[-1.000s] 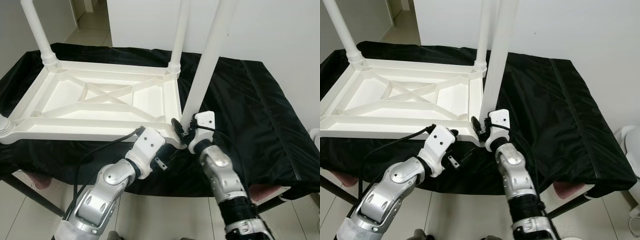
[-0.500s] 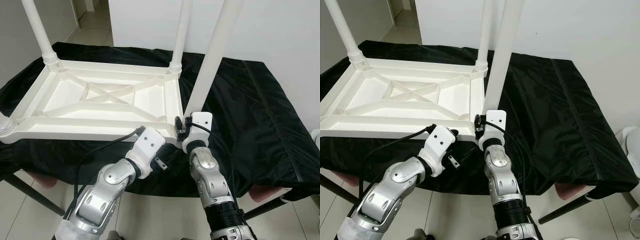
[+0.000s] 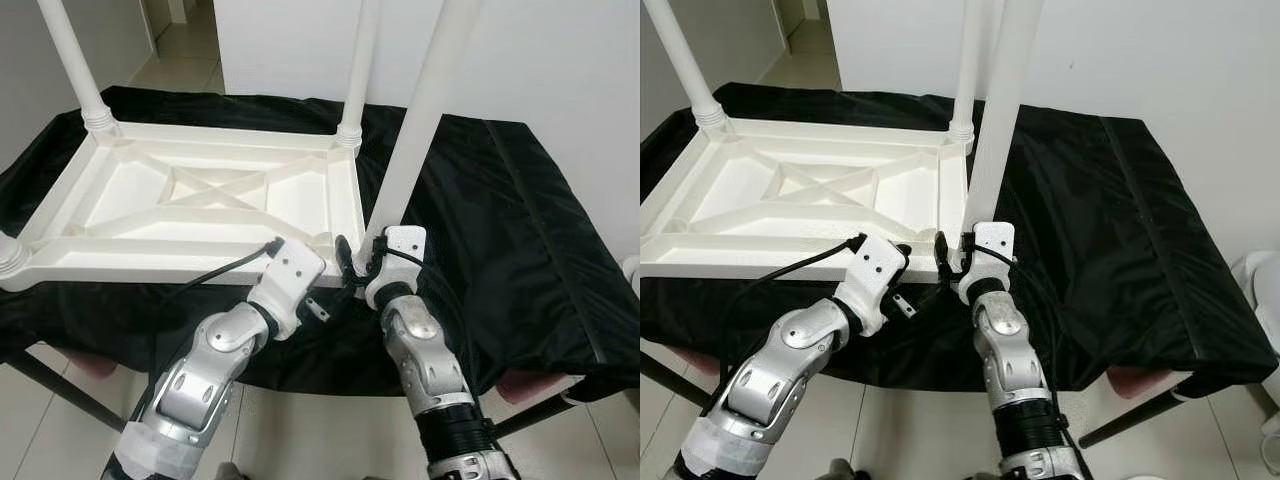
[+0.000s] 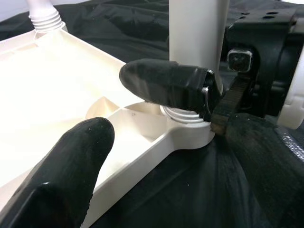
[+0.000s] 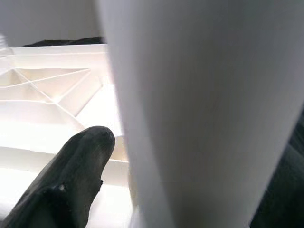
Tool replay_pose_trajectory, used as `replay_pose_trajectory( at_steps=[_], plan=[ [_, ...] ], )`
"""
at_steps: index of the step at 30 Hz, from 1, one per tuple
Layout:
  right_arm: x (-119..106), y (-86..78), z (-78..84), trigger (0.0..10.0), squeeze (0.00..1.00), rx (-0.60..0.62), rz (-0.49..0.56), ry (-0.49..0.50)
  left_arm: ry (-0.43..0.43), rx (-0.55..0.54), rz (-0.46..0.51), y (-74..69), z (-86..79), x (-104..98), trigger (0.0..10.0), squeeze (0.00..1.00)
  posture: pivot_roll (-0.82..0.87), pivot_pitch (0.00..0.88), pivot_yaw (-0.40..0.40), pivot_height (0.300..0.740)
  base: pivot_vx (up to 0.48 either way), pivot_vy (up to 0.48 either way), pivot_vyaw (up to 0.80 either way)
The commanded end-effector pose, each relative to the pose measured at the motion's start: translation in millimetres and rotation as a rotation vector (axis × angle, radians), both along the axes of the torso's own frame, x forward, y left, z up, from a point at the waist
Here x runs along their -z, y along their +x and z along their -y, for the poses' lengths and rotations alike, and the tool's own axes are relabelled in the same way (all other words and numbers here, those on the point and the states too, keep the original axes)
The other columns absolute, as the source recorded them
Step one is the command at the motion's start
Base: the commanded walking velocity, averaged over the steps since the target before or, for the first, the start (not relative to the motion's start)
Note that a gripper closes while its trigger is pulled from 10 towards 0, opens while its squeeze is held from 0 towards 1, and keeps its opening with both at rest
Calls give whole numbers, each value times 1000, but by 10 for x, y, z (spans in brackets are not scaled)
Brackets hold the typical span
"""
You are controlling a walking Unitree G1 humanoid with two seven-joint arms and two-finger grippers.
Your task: Building children table
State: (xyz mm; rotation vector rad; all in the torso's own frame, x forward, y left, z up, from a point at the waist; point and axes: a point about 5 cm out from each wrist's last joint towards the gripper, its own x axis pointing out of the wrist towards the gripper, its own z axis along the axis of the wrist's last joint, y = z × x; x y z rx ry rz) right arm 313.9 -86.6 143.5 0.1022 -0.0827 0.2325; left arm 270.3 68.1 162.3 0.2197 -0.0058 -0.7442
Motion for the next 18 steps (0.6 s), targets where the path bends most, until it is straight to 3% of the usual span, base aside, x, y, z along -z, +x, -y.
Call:
replay_pose_trajectory(
  at_steps=[1,2,3,10,18],
  plan=[
    [51,-13,8,10000,651,-26,-14,1,5,-24,9,4,3,32,10000,0,-104,0,0,740,0,0,0],
    [51,-13,8,10000,651,-26,-14,1,5,-24,9,4,3,32,10000,0,-104,0,0,740,0,0,0],
    [71,-17,19,10000,0,-31,-18,-4,-3,-20,3,-3,12,47,10000,0,-104,0,3,740,0,0,0],
    [141,-50,24,10000,0,-76,-22,-1,-47,9,-41,-18,29,103,10000,0,-105,0,13,740,0,0,0],
    [148,-79,52,10000,0,-133,7,-26,-30,68,-71,-39,-67,152,10000,0,-120,0,30,740,0,0,0]
  ],
)
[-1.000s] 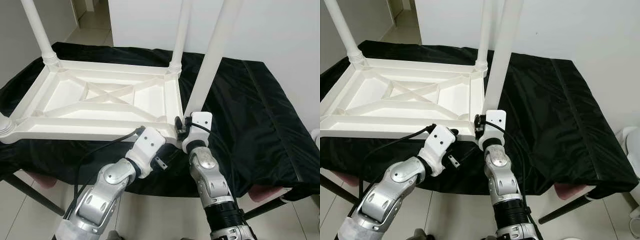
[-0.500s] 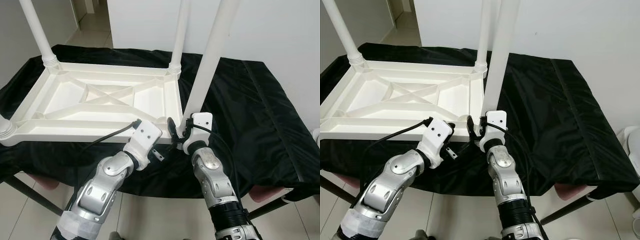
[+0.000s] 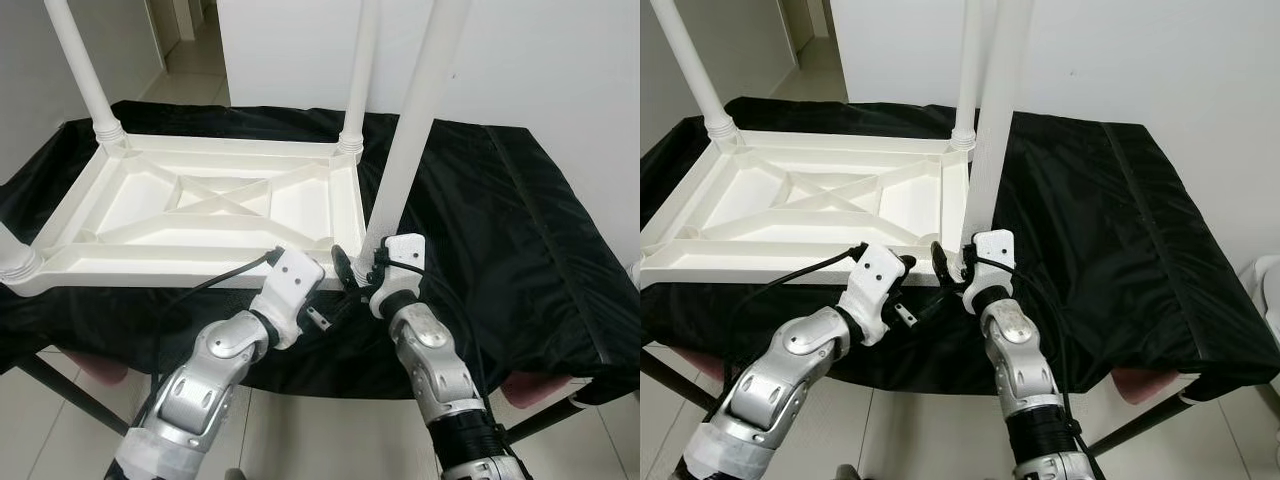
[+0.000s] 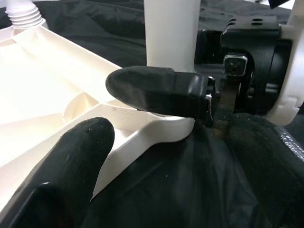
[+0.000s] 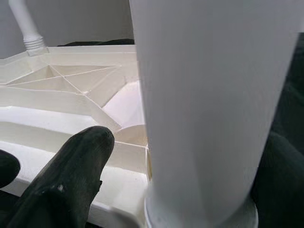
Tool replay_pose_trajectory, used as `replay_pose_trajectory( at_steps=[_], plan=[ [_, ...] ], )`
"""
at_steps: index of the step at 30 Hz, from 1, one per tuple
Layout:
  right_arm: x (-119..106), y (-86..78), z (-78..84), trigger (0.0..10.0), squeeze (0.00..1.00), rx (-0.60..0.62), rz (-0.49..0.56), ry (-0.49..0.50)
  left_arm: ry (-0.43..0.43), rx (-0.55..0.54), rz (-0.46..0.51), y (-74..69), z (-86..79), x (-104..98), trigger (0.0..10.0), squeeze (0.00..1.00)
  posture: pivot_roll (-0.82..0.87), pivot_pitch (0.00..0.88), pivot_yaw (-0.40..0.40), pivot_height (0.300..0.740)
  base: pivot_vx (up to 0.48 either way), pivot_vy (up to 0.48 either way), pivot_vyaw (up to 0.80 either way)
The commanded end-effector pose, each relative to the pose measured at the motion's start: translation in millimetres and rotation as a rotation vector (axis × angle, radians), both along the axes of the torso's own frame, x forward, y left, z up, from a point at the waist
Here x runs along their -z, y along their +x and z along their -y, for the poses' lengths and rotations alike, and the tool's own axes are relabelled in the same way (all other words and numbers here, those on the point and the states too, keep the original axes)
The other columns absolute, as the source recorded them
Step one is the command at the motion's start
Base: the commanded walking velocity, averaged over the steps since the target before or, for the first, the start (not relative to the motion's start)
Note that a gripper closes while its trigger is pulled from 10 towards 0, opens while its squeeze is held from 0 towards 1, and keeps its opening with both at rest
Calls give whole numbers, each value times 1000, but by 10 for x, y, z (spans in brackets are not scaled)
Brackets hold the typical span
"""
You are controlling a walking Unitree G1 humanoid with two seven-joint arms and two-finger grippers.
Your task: Building children table
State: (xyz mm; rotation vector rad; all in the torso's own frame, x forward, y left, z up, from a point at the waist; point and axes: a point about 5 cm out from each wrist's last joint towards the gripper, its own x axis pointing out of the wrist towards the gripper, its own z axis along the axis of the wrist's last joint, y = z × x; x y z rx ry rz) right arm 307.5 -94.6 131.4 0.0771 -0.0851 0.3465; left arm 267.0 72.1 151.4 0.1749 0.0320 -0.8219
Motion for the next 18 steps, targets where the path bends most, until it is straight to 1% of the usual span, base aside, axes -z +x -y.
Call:
replay_pose_trajectory(
  at_steps=[1,2,5,8,11,14,18],
  plan=[
    [24,-17,-11,10000,0,-35,0,-6,-5,16,-23,-14,-35,50,10000,0,-120,0,30,740,0,0,0],
    [24,-17,-11,10000,0,-35,0,-6,-5,16,-23,-14,-35,50,10000,0,-120,0,30,740,0,0,0],
    [11,0,104,10000,0,-50,30,-40,30,104,-44,-78,-50,95,10000,0,-135,0,40,740,0,0,0],
    [5,-5,144,10000,0,-74,41,-38,47,133,-48,-112,-56,118,10000,0,-138,0,44,740,0,0,0],
    [3,-15,172,10000,0,-90,50,-49,51,138,-50,-123,-68,128,10000,0,-142,0,45,740,0,0,0],
    [-19,-18,284,10000,0,-120,76,-79,69,157,-57,-138,-98,144,10000,0,-142,0,49,740,0,0,0],
    [-30,-19,315,10000,0,-138,87,-89,72,160,-56,-143,-107,141,10000,0,-142,0,51,740,0,0,0]
  ],
)
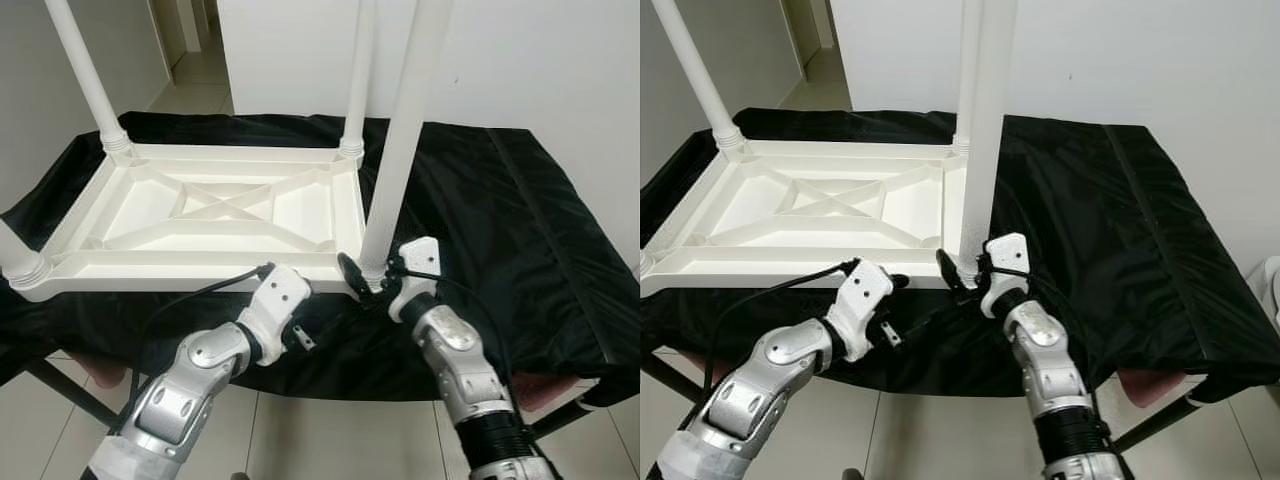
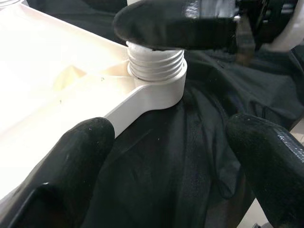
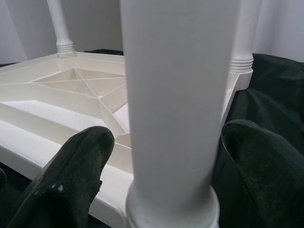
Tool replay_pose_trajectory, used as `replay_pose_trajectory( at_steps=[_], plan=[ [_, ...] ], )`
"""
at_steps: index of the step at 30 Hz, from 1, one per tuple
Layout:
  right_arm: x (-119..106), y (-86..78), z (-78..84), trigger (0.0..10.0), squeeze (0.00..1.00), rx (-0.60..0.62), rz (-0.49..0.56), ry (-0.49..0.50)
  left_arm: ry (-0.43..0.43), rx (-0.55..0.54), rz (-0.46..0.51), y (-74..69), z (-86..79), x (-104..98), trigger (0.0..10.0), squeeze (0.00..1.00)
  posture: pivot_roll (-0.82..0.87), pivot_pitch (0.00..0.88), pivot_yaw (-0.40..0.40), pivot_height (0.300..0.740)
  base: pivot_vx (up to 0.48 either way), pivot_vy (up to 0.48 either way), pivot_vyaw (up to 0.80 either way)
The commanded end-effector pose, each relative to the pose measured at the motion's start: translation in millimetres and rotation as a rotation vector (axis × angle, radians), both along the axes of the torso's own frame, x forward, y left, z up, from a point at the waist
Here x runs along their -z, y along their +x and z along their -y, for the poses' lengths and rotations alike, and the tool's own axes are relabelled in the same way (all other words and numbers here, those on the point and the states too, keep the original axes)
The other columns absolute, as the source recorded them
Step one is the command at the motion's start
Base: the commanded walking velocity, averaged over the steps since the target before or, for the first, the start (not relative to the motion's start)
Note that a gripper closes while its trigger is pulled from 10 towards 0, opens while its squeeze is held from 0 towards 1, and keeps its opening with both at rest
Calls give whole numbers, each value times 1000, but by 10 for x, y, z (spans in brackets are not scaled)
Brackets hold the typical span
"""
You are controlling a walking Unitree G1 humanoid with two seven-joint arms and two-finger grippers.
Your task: Building children table
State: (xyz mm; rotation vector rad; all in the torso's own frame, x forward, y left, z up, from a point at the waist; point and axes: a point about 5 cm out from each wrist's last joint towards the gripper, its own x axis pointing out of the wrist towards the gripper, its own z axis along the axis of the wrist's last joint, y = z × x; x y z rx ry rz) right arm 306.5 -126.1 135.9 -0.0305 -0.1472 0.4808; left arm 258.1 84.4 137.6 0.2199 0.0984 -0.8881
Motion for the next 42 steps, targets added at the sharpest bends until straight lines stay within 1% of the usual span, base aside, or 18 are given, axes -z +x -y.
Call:
replay_pose_trajectory(
  at_steps=[1,5,6,10,11,14,20,25,26,28,29,30,31,33,34,36,37,42],
  plan=[
    [16,-9,1,10000,0,-11,1,10,4,97,-12,-55,17,2,10000,0,-142,0,51,740,0,0,0],
    [14,-9,6,10000,0,-16,3,7,3,97,-13,-55,14,2,10000,0,-142,0,51,740,0,0,0],
    [16,2,49,10000,0,-51,12,-26,7,98,-12,-54,0,-6,10000,0,-135,0,57,740,0,0,0],
    [32,50,146,10000,0,-109,19,-102,19,101,-5,-49,-29,-22,10000,0,-134,0,60,740,0,0,0],
    [32,50,146,10000,0,-109,19,-102,19,101,-5,-49,-29,-22,10000,0,-134,0,60,740,0,0,0],
    [73,121,185,10000,0,-147,3,-172,27,100,3,-37,-42,-30,10000,0,-135,0,63,740,0,0,0],
    [95,180,193,10000,0,-149,-5,-192,31,98,14,-19,-46,-45,10000,0,-129,0,64,740,0,0,0],
    [118,223,165,10000,0,-174,-11,-180,35,95,23,-5,-51,-64,10000,0,-129,0,67,740,0,0,0],
    [132,232,136,8157,0,-192,-11,-176,37,96,26,1,-52,-70,10000,0,-130,0,71,740,0,0,0],
    [141,237,117,8157,0,-204,-11,-174,38,96,28,5,-53,-74,10000,0,-130,0,71,740,0,0,0],
    [150,238,95,8863,0,-209,-9,-177,40,97,31,9,-53,-77,10000,0,-130,0,70,740,0,0,0],
    [157,243,80,8863,0,-212,-8,-178,41,98,33,14,-54,-79,10000,0,-131,0,70,740,0,0,0],
    [166,245,69,8314,0,-215,-9,-178,42,99,35,17,-51,-81,10000,0,-132,0,71,740,0,0,0],
    [166,245,69,8314,0,-215,-9,-178,42,99,35,17,-51,-81,10000,0,-132,0,71,740,0,0,0],
    [179,244,62,2941,0,-221,-13,-170,43,101,39,21,-43,-85,10000,0,-133,0,70,740,0,0,0],
    [183,241,63,2941,0,-223,-15,-165,44,102,41,22,-40,-87,10000,0,-133,0,70,740,0,0,0],
    [193,228,65,0,0,-234,-20,-151,46,102,42,26,-40,-87,10000,0,-135,0,70,740,0,0,0],
    [218,224,91,0,0,-225,-18,-155,45,102,42,29,-40,-88,10000,0,-138,0,67,740,0,0,0]
  ],
)
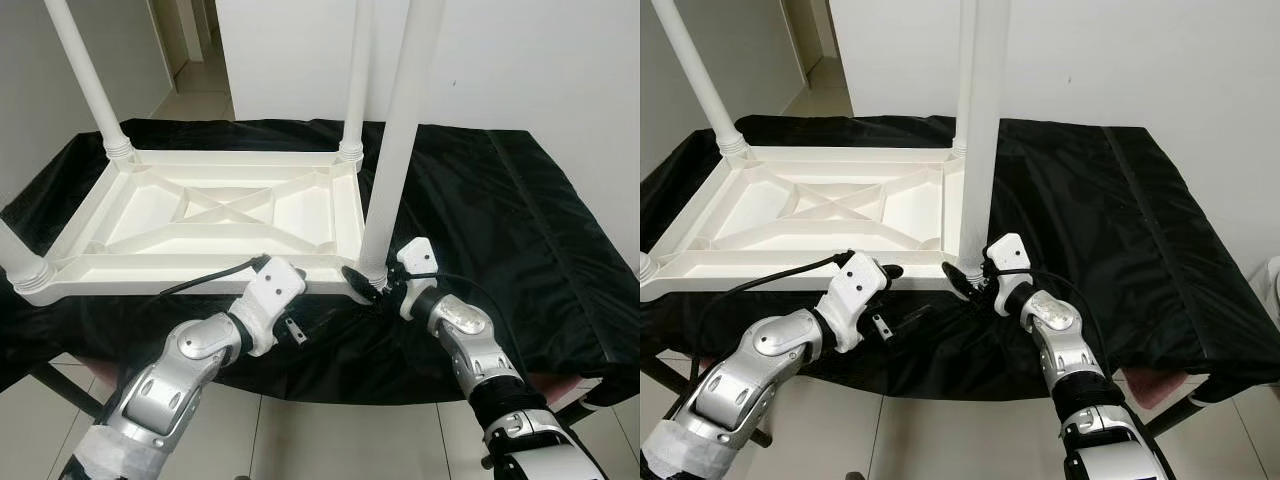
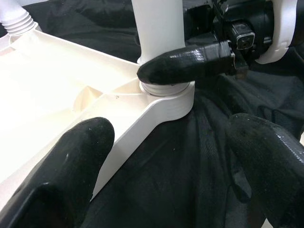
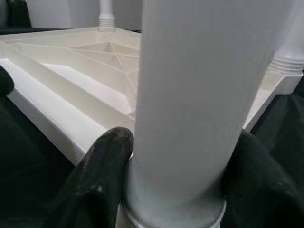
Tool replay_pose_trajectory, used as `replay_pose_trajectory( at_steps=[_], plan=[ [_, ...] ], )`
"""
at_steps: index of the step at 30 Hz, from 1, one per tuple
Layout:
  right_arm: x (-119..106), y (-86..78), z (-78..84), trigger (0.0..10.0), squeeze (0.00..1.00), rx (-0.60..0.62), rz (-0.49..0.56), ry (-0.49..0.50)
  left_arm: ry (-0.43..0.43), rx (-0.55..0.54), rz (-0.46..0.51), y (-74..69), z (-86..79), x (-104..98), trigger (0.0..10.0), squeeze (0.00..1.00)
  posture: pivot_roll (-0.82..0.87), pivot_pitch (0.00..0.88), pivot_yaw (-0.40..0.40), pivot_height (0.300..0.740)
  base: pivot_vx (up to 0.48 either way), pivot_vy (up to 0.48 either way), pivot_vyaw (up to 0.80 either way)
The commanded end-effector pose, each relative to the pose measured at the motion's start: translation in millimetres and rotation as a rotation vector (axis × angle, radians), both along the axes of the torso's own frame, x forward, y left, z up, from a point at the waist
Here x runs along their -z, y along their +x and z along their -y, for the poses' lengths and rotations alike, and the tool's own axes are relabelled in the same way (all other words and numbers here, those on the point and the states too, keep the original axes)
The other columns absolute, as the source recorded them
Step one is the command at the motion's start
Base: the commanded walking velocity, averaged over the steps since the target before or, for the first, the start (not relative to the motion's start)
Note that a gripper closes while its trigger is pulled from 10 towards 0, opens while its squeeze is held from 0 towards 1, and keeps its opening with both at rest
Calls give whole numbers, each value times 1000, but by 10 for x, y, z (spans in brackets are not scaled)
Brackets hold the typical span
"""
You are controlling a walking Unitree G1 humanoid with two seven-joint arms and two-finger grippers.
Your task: Building children table
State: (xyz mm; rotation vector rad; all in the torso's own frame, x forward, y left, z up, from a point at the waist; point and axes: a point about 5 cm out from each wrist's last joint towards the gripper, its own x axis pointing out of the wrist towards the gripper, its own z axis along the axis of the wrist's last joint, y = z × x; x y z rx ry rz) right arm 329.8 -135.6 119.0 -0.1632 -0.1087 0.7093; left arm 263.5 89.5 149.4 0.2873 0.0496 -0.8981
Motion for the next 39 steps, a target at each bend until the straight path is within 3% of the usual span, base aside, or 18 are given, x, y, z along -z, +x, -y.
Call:
replay_pose_trajectory(
  at_steps=[1,4,5,16,20,26,28,31,34,39],
  plan=[
    [49,-9,-3,0,0,-5,-13,-5,9,81,-28,-24,11,31,10000,0,-138,0,67,740,0,0,0],
    [69,-16,22,0,0,15,-19,9,7,80,-29,-25,14,33,10000,0,-139,0,67,740,0,0,0],
    [79,-15,34,9843,0,41,-24,26,7,81,-28,-26,16,34,10000,0,-138,0,64,740,0,0,0],
    [156,-24,-23,10000,0,180,-81,50,10,76,-33,-37,-6,38,10000,0,-132,0,63,740,0,0,0],
    [140,-31,-116,10000,0,310,-120,129,16,68,-30,-39,-35,41,10000,0,-129,0,63,740,0,0,0],
    [114,-32,-150,10000,0,410,-134,179,17,61,-27,-35,-43,38,10000,0,-127,0,62,740,0,0,0],
    [139,-56,-209,10000,0,549,-176,244,11,51,-20,-24,-43,24,10000,0,-122,0,54,740,0,0,0],
    [153,-105,-313,10000,0,619,-192,267,8,46,-15,-21,-39,15,10000,0,-117,0,48,740,0,0,0],
    [95,-169,-484,10000,0,557,-173,270,-1,37,-24,-36,-42,25,10000,0,-119,0,51,740,0,0,0],
    [52,-171,-469,10000,0,536,-167,292,-2,33,-26,-42,-46,28,10000,0,-116,0,48,740,0,0,0]
  ],
)
